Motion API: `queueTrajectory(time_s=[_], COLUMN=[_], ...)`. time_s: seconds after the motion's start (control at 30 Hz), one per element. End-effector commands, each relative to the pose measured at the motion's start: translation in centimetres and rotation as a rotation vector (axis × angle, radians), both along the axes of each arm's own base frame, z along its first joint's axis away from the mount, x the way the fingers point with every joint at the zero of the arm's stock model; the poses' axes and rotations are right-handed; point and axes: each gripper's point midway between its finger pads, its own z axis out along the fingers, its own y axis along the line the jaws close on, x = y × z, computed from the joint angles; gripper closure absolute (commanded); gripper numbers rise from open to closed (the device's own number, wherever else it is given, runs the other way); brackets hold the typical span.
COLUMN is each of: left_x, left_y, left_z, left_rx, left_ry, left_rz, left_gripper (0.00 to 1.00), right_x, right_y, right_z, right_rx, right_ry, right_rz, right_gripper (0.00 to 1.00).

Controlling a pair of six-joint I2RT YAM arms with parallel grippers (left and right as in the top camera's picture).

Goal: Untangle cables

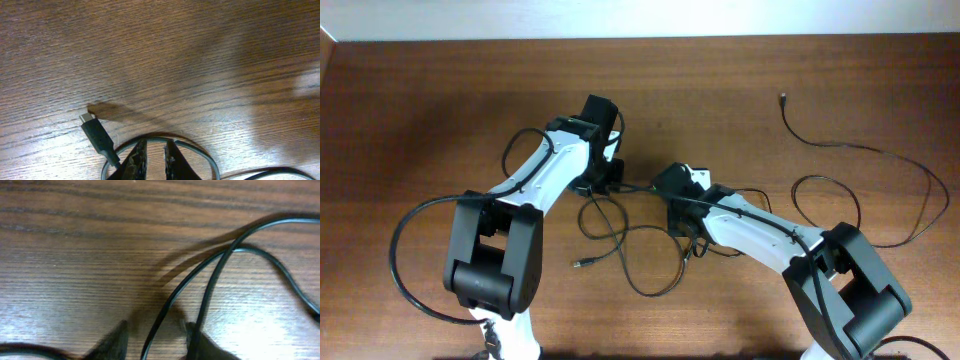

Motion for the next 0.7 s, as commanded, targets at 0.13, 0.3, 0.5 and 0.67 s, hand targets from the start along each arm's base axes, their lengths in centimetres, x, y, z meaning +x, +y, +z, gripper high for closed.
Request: queueTrajectory(time_s=[0.13,0.3,0.5,0.67], left_x=[-0.3,-0.2,-0.2,-0.2], left_y=[0.1,0.1,0.1,0.1], left_z=[-0.6,-0.6,-0.6,-0.5], left_rx=[0.010,0.009,0.009,0.008], left_ry=[0.015,0.011,0.011,0.011], left_rz=[0.010,0.010,0.010,0.010], left_gripper=[0.87,0.87,0.87,0.86], right_x=[0.4,5.2,12.3,14.6], right_y=[0.0,2.0,-7.2,-14.3], right_z=[3.9,18.5,22.9,18.9], right_rx=[-0.057,-0.010,-0.208,-0.189], right_ry=[-0.006,-0.269,-0.425,-0.310], right_rz=[0.141,0.340,0.243,0.099], right_gripper=[0.96,0.96,0.96,0.96])
